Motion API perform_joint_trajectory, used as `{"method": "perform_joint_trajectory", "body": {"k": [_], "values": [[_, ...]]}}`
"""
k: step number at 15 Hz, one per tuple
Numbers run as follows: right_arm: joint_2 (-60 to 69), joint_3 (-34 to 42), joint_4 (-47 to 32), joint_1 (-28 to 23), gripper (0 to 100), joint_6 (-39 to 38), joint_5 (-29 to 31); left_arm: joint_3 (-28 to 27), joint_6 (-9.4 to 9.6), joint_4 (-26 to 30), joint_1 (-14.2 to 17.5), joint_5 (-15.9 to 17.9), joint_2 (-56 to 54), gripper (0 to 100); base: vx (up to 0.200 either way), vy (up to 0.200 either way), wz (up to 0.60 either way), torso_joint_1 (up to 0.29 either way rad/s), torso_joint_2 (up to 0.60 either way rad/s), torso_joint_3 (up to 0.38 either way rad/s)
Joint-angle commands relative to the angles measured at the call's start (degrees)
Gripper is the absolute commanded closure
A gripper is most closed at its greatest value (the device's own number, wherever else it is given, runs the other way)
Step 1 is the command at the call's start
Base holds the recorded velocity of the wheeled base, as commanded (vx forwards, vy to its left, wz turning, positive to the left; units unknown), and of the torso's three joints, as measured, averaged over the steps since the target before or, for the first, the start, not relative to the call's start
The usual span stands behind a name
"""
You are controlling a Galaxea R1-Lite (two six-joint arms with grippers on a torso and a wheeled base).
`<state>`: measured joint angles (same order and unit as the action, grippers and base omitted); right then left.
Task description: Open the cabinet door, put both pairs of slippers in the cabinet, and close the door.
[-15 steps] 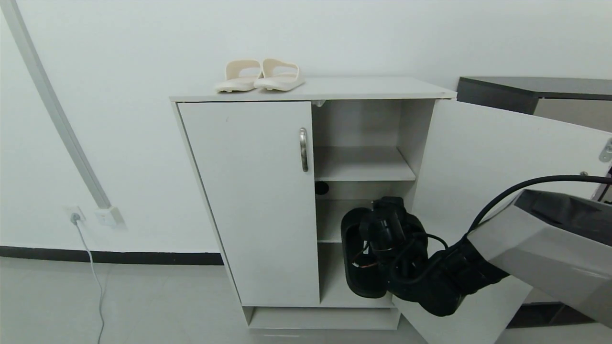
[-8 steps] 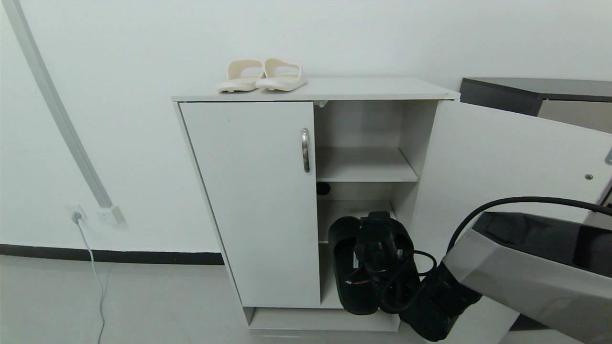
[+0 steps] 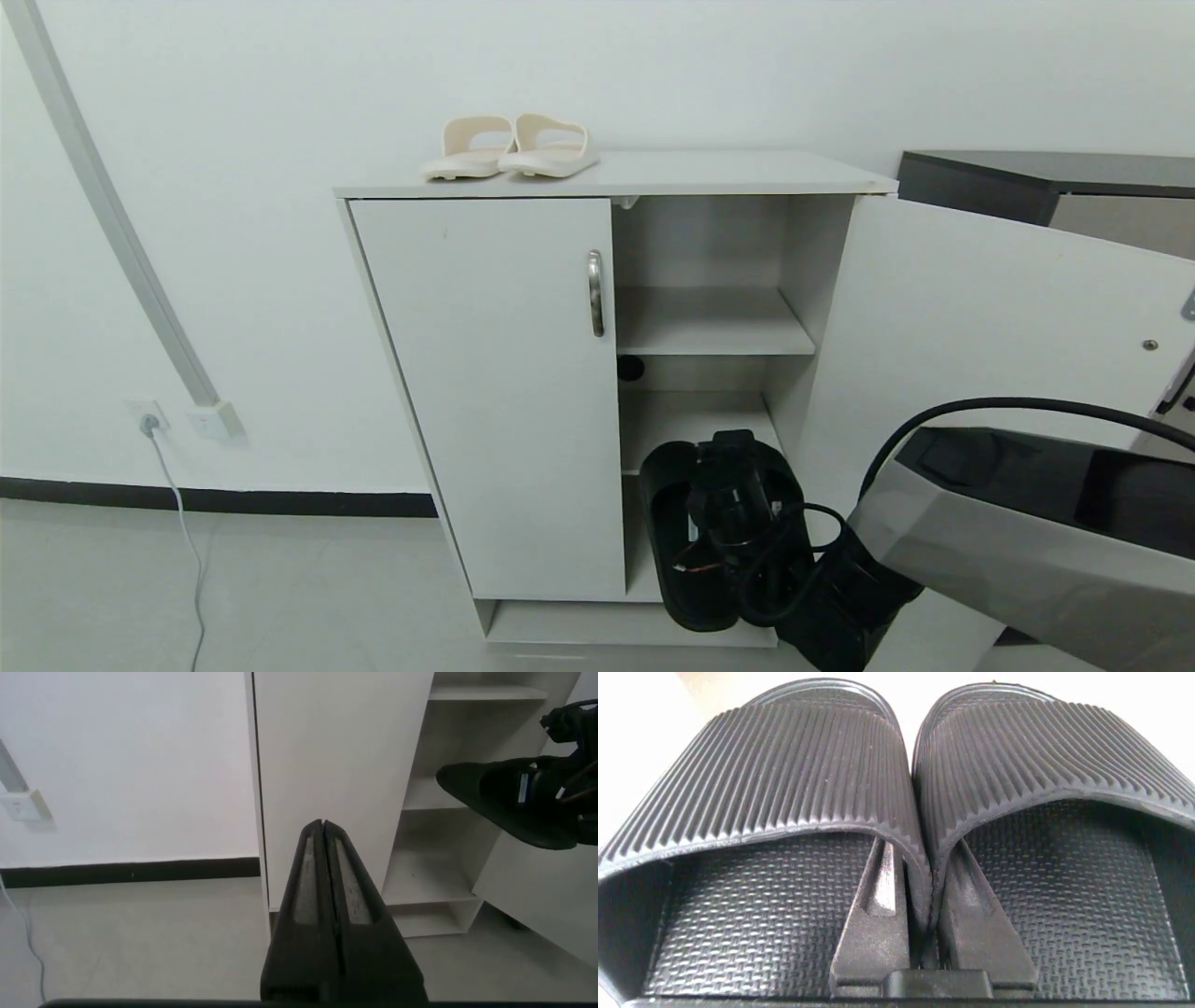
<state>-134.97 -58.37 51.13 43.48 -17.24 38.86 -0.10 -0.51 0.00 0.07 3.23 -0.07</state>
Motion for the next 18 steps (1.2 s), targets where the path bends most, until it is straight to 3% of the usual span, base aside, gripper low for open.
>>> {"method": "perform_joint_trajectory", "body": {"k": [1, 6, 15, 18], "values": [[-0.5, -0.1, 0.0, -0.1, 100, -0.1, 0.1, 0.0, -0.02, 0.0, 0.0, 0.0, 0.1, 100, 0.000, 0.000, 0.00, 0.000, 0.00, 0.000], [-1.1, -0.1, 0.1, -0.1, 100, -0.1, 0.2, 0.0, -0.02, 0.0, 0.0, 0.0, 0.1, 100, 0.000, 0.000, 0.00, 0.001, 0.00, -0.038], [-3.2, -0.6, 0.5, -0.2, 100, -0.3, 0.3, 0.0, -0.19, 0.0, 0.0, 0.0, 0.1, 100, 0.000, 0.000, 0.00, 0.004, 0.00, -0.190], [-5.8, -1.0, 7.1, -0.9, 100, 1.8, 1.0, 0.0, -0.28, 0.0, 0.0, -0.1, 0.1, 100, 0.000, 0.000, 0.00, -0.001, 0.00, -0.132]]}}
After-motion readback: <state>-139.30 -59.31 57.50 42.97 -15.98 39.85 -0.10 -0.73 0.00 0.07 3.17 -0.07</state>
